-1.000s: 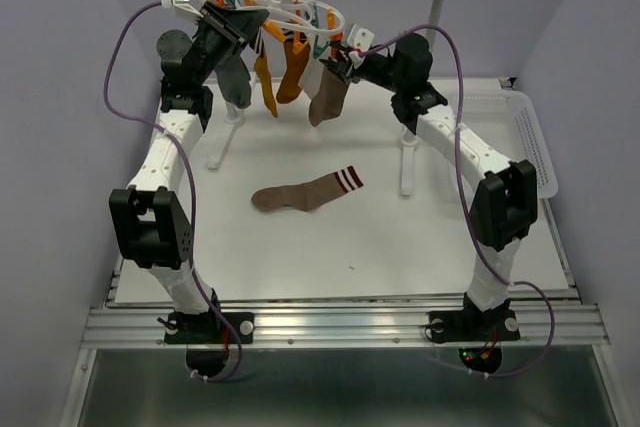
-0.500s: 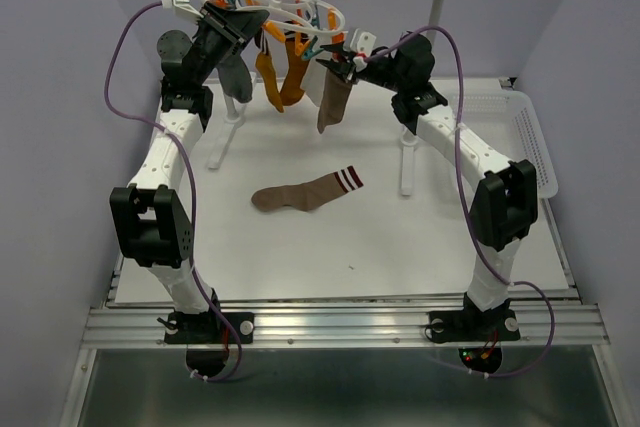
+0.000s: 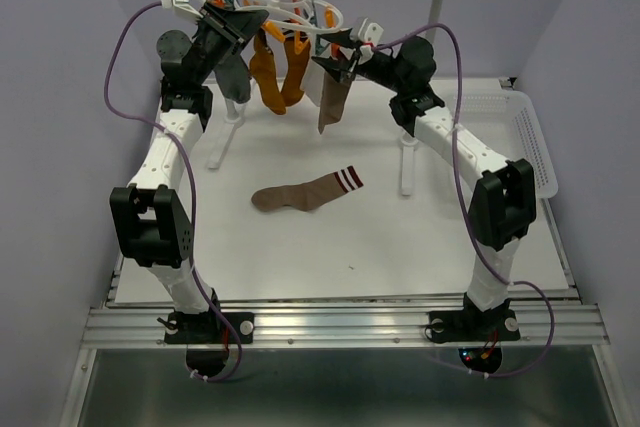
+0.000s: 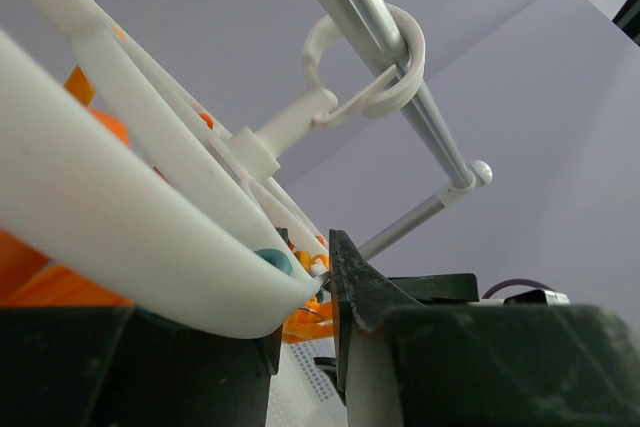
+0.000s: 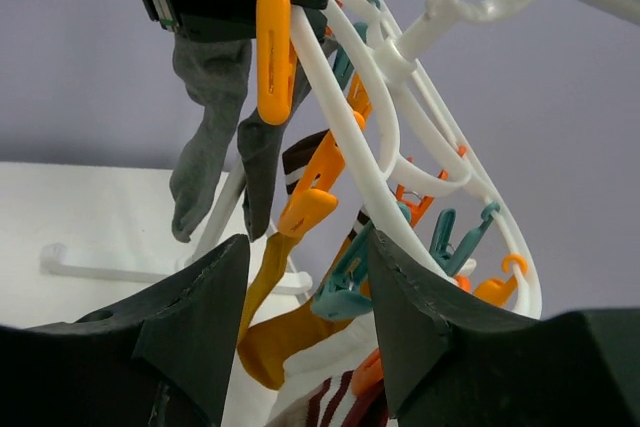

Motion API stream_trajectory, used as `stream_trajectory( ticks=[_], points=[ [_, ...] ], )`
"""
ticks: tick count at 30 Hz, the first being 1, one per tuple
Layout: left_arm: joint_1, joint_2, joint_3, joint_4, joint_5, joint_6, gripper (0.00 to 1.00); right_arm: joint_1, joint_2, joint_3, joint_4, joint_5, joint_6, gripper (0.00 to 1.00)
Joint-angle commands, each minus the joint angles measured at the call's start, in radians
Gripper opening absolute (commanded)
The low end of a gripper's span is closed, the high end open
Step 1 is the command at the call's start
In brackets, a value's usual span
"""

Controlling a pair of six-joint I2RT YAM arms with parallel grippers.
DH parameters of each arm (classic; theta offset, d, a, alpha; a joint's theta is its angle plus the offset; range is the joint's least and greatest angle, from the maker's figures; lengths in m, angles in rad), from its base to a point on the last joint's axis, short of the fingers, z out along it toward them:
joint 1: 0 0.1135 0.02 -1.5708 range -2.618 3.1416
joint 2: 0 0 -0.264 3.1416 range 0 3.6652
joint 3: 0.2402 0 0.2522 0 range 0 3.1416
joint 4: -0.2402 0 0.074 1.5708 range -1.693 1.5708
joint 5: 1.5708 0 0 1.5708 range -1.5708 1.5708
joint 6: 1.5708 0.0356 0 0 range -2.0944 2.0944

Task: Clip the socks to the hanger

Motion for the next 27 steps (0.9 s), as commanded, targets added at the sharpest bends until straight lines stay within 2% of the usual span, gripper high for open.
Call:
stream_trajectory(
  ticks=[1, 4, 8, 12, 15, 19, 24, 25, 27],
  points=[
    [0.003, -0.014, 0.026, 0.031, 0.061, 0.013, 0.18, 0.001, 0.010, -0.020, 0.143, 0.114, 0.114, 0.57],
    [0.003, -0.023, 0.012, 0.031, 0.052, 0.014, 0.18, 0.001, -0.010, -0.058, 0.156, 0.190, 0.183, 0.64],
    [0.001, -0.039, -0.011, 0.031, 0.021, 0.021, 0.18, 0.001, -0.073, -0.153, 0.188, 0.227, 0.260, 0.65],
    [0.002, -0.042, -0.014, 0.034, 0.020, 0.016, 0.18, 0.012, -0.151, -0.242, 0.168, 0.333, 0.299, 0.66],
    [0.001, -0.045, -0.026, 0.041, 0.004, 0.013, 0.18, 0.021, -0.210, -0.311, 0.185, 0.397, 0.391, 0.72],
    [0.001, -0.042, -0.026, 0.050, 0.021, -0.001, 0.18, 0.021, -0.250, -0.345, 0.162, 0.361, 0.421, 0.72],
    [-0.001, -0.042, -0.026, 0.054, 0.035, 0.002, 0.18, 0.030, -0.268, -0.368, 0.186, 0.245, 0.412, 0.73],
    [-0.001, -0.040, -0.020, 0.055, 0.040, 0.004, 0.20, 0.030, -0.263, -0.369, 0.192, 0.222, 0.413, 0.73],
    [0.001, -0.034, -0.011, 0.053, 0.069, 0.005, 0.49, 0.030, -0.257, -0.360, 0.170, 0.224, 0.401, 0.73]
  ],
)
